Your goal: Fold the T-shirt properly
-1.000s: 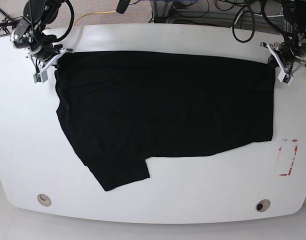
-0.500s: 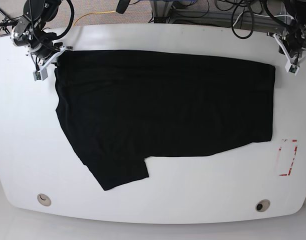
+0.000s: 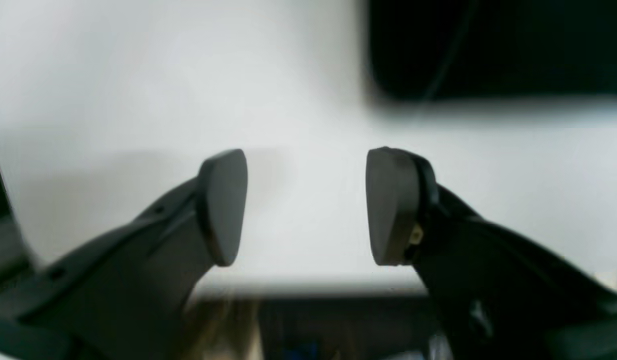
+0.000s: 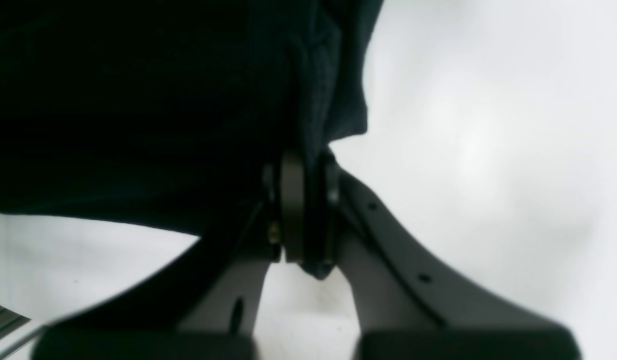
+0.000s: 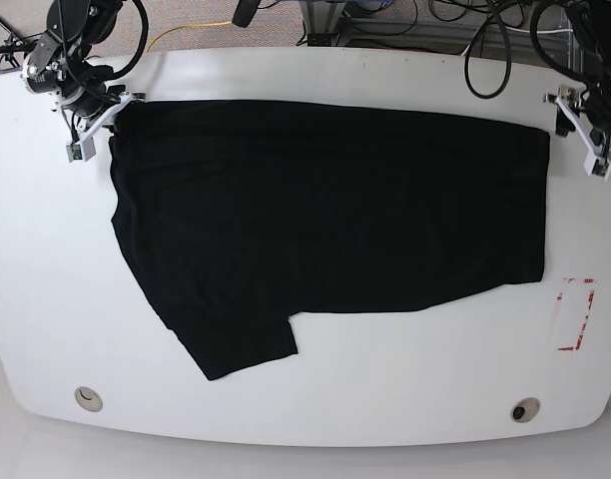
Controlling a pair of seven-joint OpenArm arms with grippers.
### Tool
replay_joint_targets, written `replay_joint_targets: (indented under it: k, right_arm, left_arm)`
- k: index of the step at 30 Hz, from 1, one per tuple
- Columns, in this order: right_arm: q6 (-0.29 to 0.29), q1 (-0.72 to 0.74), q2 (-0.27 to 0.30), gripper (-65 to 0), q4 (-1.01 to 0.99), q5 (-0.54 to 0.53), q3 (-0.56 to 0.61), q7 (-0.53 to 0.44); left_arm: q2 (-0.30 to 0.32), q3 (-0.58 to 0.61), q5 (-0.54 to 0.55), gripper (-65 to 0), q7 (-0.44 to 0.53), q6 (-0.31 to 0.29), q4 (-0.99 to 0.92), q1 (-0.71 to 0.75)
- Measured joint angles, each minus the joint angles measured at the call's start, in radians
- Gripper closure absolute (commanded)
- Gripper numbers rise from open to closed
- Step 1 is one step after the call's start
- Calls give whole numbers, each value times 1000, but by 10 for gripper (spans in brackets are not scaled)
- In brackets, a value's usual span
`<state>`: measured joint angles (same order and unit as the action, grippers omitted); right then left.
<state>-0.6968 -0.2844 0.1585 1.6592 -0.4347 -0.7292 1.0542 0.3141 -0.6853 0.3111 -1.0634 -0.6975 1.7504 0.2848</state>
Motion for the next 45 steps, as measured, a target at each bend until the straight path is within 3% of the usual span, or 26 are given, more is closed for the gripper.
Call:
replay_joint_targets:
  k: [8, 15, 22, 27, 31, 45]
  right_arm:
    - [0, 1, 0, 0, 0, 4, 2, 1]
    - [0, 2, 0, 0, 0, 1, 2, 1]
    - [0, 2, 0, 0, 0, 1, 2, 1]
    - [0, 1, 0, 0, 0, 0, 2, 1]
    - [0, 2, 0, 0, 0, 1, 2, 2]
    - [0, 3, 0, 0, 0, 0, 2, 4]
  left_arm:
    - [2, 7, -26, -353, -22, 0, -120, -67]
    - [21, 148, 3, -354, -12, -1, -122, -71]
    - [21, 148, -7, -354, -27, 0, -105, -66]
    - [21, 124, -7, -356, -130, 0, 7, -54]
    - [28, 113, -7, -356, -140, 0, 77, -58]
    - [17, 187, 0, -356, -144, 0, -3, -61]
